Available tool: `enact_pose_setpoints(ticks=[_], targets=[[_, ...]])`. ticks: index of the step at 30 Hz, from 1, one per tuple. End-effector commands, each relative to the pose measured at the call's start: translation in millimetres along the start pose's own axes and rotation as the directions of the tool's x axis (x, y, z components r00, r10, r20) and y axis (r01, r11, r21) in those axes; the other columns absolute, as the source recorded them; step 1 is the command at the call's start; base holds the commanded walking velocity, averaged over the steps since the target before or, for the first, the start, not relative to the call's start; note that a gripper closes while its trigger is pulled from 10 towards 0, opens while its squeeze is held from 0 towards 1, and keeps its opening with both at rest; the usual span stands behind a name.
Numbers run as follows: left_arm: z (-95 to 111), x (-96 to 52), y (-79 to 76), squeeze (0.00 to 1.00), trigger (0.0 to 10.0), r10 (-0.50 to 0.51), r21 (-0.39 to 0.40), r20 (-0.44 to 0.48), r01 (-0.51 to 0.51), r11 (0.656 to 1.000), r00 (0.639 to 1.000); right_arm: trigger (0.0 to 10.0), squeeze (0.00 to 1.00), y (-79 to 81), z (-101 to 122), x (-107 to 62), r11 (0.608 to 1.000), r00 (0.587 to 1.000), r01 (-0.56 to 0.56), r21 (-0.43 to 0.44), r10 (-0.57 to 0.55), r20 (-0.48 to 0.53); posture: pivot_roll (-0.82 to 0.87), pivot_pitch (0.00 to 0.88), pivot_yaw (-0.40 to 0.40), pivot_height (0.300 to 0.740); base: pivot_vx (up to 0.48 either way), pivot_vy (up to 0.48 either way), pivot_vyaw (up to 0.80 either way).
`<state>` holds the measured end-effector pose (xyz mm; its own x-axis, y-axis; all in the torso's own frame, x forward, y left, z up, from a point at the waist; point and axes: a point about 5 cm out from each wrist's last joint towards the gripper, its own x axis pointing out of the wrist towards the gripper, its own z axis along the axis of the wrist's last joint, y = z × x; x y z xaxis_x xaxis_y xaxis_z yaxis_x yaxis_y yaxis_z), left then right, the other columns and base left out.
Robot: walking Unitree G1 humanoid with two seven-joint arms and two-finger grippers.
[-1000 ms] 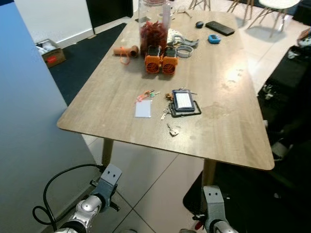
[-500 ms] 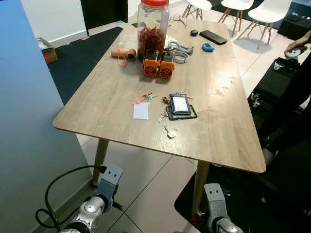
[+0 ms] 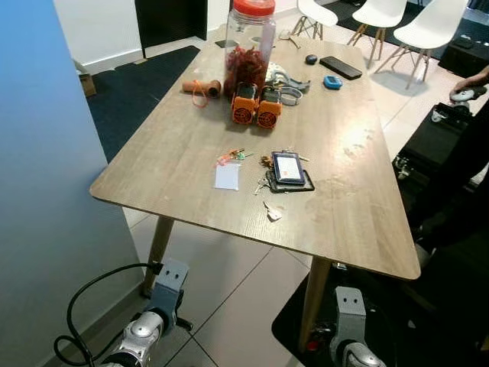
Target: Hang keys on a hook
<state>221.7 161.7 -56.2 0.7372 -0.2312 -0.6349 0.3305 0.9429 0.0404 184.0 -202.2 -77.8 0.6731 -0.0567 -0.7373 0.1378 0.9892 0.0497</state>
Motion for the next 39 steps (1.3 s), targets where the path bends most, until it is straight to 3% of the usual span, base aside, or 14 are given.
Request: enact_pose_setpoints(ticks=[1,8,39], targets=[[4,1.5,-5.2,0.0,10.0,-0.022,-0.013,0.027,0.023,1.0,0.999,10.0,0.0,-0.1,-4,-1.1,1.0,1.0,0.005,0.013,-0.005,-0.012,0.06,0.04,-0.085,0.74,0.0,0.0,0.0],[12,2.8,-5.2,0.0,10.0,-0.012,-0.033,0.084,0.015,0.999,0.996,10.0,0.0,5.5,-7,-1.6,1.0,1.0,-0.021,-0.014,0.021,-0.009,0.06,0.045,-0.074,0.74,0.0,0.0,0.06],[4,1.7,-3.0,0.0,10.0,0.029,-0.029,0.028,-0.028,0.999,0.999,10.0,0.0,11.3,-7,-0.6,0.999,1.0,-0.023,-0.031,0.022,-0.017,0.05,0.054,-0.061,0.74,0.0,0.0,0.8]])
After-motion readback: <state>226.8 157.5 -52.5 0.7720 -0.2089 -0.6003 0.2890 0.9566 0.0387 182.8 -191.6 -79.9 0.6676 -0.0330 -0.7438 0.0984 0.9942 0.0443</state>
